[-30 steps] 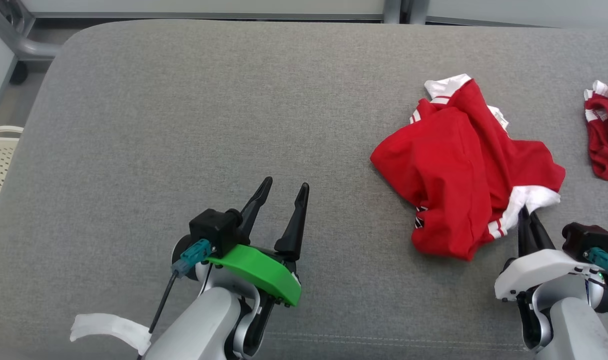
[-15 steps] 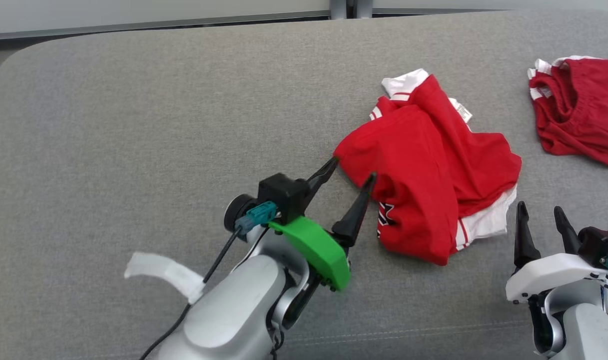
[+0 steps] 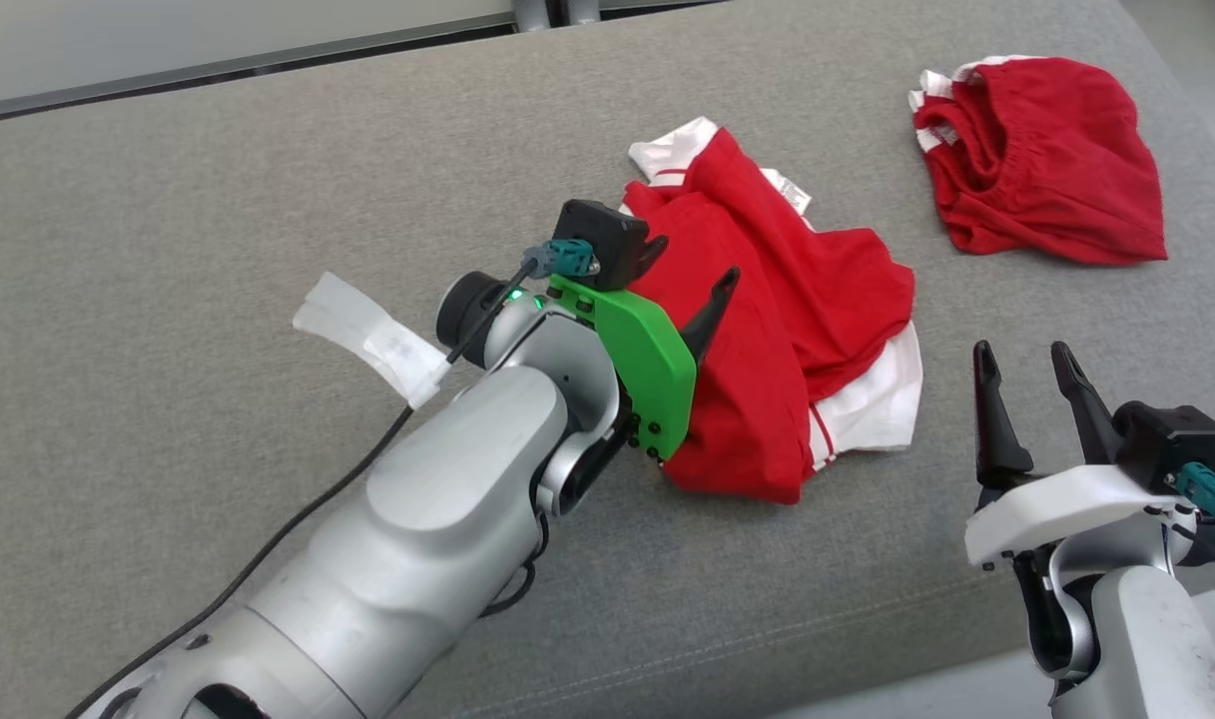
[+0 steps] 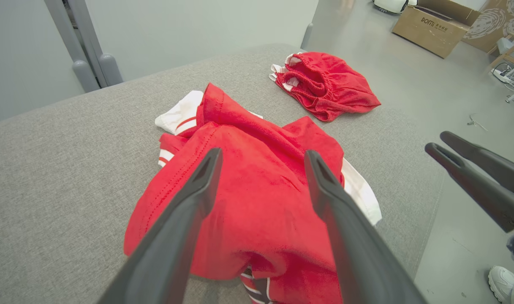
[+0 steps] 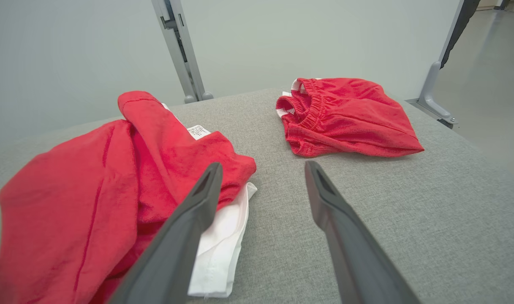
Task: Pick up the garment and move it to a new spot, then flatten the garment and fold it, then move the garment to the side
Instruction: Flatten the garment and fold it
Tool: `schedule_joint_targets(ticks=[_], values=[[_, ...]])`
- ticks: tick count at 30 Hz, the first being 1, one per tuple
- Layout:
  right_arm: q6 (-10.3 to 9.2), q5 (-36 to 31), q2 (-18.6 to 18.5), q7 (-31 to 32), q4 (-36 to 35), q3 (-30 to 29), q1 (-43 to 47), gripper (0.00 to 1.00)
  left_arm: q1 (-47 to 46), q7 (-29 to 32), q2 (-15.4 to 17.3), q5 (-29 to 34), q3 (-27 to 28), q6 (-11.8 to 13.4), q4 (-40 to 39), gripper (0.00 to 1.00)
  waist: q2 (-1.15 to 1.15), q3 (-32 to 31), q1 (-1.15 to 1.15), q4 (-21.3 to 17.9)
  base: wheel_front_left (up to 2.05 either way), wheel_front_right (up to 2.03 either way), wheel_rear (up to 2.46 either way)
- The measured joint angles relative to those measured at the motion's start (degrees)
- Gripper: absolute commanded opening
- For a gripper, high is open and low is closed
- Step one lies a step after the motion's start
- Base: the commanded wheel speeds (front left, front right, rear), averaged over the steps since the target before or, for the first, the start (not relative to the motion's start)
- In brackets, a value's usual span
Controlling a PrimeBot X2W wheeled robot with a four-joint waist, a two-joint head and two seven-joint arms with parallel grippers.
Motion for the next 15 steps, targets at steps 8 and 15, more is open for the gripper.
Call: schedule_joint_targets(ticks=[8, 15], values=[[0.00, 1.6, 0.0, 0.0, -1.8, 4.2, -1.2, 1.00, -7.7, 1.7, -0.1, -3.3, -2.0, 1.3, 9.4, 1.00, 0.00, 1.8, 0.00, -6.4, 0.00, 0.00, 0.00], [0.00, 2.9, 0.0, -1.6, -1.7, 5.3, -1.6, 1.00, -12.7, 3.5, -0.1, -4.4, -2.5, 1.8, 21.2, 1.00, 0.00, 4.2, 0.00, -12.1, 0.00, 0.00, 0.00]])
